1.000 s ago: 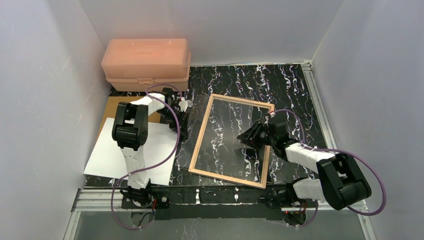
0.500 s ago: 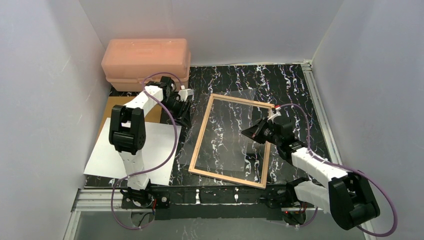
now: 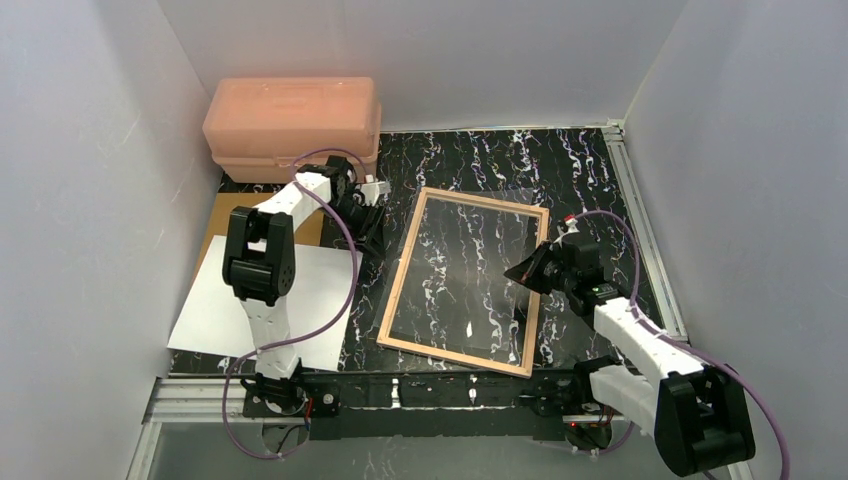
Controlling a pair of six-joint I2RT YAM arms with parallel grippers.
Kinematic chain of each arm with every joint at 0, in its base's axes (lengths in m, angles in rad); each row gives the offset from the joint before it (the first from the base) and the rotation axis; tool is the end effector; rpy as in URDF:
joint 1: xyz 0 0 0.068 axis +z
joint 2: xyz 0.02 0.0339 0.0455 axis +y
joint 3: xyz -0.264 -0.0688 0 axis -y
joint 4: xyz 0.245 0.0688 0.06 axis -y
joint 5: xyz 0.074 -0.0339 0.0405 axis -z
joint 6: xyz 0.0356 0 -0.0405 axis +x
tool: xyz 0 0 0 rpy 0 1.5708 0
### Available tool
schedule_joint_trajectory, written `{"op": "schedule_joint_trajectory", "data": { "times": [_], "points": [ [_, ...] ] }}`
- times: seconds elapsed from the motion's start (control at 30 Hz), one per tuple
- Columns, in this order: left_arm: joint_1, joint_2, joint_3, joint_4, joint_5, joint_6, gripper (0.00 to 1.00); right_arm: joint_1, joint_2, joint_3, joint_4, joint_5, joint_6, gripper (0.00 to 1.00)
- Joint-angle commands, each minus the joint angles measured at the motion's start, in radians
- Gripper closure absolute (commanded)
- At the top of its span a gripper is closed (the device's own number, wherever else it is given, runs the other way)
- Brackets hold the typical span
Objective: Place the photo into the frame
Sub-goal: Adjust the photo frame item on the photo frame.
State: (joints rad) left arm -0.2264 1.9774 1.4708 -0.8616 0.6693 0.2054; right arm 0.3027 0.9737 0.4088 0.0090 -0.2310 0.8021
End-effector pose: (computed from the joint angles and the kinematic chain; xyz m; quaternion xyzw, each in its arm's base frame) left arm 0.3734 -0.1087 0.1897 0.2337 0.9108 -0.3277 0.0921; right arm 0.1913 0.0683 0.1940 0.1603 0.8551 0.3390 0.3581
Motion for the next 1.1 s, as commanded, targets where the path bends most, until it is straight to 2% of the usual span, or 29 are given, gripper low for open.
{"op": "schedule_joint_trajectory", "data": {
  "times": [0.0,0.23,0.67,0.93,1.07],
  "points": [
    [-0.03,0.003,-0.003,0.006,0.013,-0.006,0.59,-0.08,0.065,0.074,-0.104,-0.09,-0.125,0.99],
    [-0.063,0.029,0.001,0.036,0.01,-0.026,0.61,-0.12,0.105,0.109,-0.175,-0.133,-0.199,0.99],
    [-0.086,0.056,-0.012,0.068,0.018,-0.043,0.63,-0.121,0.07,0.061,-0.178,-0.082,-0.174,0.99],
    [-0.086,0.055,-0.023,0.073,0.021,-0.038,0.62,-0.121,-0.02,0.008,-0.19,-0.027,-0.122,0.99],
    [-0.086,0.052,-0.032,0.079,0.024,-0.041,0.62,-0.122,-0.004,0.015,-0.196,-0.027,-0.125,0.99]
  ]
}}
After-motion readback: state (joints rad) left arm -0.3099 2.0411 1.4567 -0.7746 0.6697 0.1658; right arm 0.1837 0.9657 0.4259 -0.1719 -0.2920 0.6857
